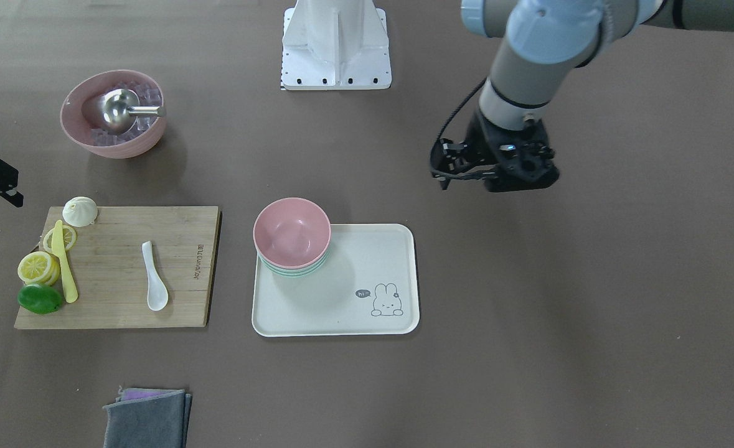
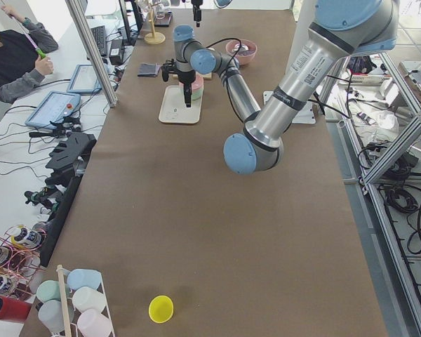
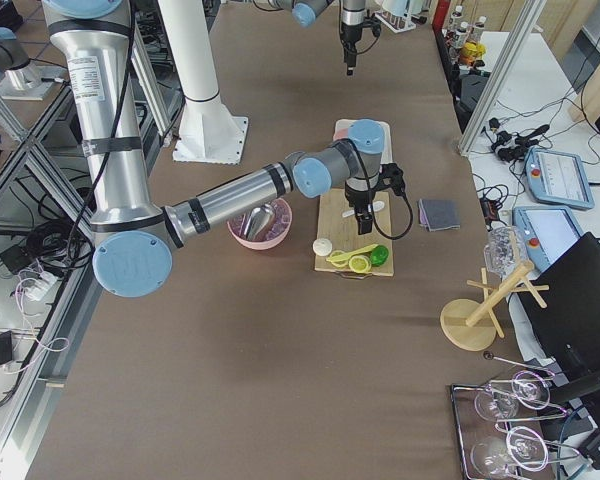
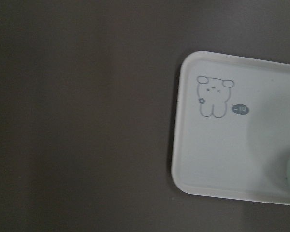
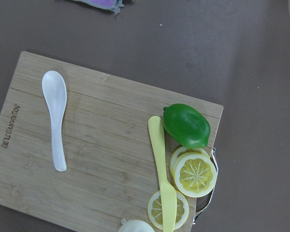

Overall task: Stack pink bowl on green and place spoon
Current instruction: 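Withdraw the left arm while the right gripper moves toward the cutting board, then lower the right gripper onto the white spoon and grasp its handle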

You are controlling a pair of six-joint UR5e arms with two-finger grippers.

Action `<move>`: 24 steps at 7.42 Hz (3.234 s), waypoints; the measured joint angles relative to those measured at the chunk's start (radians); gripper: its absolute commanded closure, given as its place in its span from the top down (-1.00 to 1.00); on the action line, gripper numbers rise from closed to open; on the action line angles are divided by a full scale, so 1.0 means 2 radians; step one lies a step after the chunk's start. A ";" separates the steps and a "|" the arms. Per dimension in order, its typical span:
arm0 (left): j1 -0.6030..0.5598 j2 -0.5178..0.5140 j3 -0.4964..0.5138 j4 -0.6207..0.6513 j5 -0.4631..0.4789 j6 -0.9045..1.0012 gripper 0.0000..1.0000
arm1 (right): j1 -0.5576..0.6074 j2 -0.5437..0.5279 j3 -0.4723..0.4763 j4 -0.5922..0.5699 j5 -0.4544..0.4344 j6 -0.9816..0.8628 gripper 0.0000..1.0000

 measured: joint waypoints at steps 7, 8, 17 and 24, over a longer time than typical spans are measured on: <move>-0.292 0.238 0.021 0.045 -0.075 0.526 0.97 | -0.104 0.076 -0.033 0.000 -0.054 0.016 1.00; -0.299 0.257 0.029 0.045 -0.076 0.533 0.97 | -0.121 0.084 -0.042 0.001 -0.062 0.025 1.00; -0.332 0.272 0.073 0.039 -0.080 0.530 0.97 | -0.174 0.083 -0.094 0.086 -0.103 0.144 0.99; -0.332 0.272 0.072 0.039 -0.080 0.530 0.97 | -0.175 0.102 -0.150 0.128 -0.103 0.170 0.05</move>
